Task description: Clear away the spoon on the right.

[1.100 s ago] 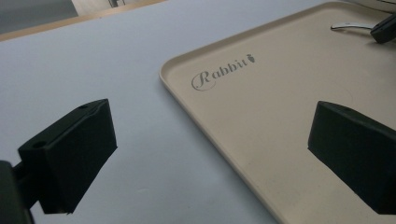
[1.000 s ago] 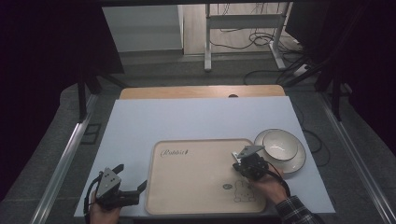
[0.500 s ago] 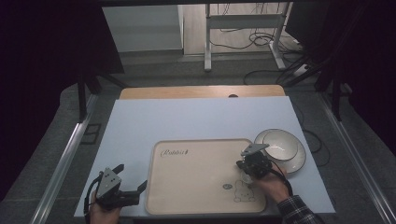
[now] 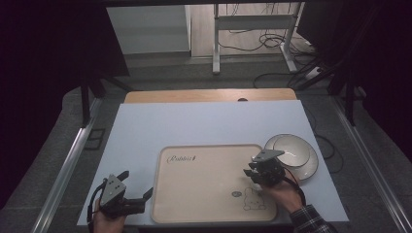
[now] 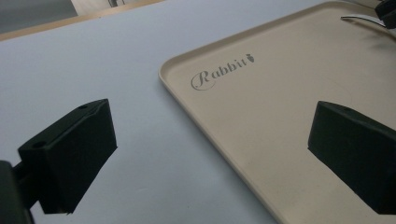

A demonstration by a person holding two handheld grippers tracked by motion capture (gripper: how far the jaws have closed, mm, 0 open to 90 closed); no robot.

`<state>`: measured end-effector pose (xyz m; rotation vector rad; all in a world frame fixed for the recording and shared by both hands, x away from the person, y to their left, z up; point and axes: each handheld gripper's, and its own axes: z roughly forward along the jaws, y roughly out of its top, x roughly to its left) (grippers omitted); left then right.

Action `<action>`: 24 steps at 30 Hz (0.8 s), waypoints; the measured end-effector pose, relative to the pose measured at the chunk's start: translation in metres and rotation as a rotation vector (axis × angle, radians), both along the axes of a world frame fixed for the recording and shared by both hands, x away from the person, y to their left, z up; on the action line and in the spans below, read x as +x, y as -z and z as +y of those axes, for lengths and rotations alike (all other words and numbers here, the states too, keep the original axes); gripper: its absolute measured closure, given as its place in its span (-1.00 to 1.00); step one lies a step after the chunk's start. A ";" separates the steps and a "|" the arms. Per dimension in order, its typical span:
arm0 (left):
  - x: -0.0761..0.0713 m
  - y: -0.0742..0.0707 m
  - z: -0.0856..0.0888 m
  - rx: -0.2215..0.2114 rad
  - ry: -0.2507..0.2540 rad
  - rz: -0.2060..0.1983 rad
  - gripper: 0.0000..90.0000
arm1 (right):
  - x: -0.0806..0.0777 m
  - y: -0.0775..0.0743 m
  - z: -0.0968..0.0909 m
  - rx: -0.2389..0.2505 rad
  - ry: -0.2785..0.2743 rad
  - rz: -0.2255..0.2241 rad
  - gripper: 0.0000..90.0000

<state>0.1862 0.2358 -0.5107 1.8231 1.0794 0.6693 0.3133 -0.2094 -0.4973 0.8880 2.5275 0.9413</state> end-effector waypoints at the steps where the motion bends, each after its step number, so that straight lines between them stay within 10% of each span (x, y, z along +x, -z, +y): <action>1: 0.000 0.000 0.000 0.000 0.000 0.000 -0.98 | -0.001 -0.001 -0.001 0.003 0.000 -0.002 0.38; 24: 0.000 0.000 0.000 -0.004 0.000 0.002 -0.98 | -0.025 -0.021 -0.026 0.125 0.018 -0.097 -0.54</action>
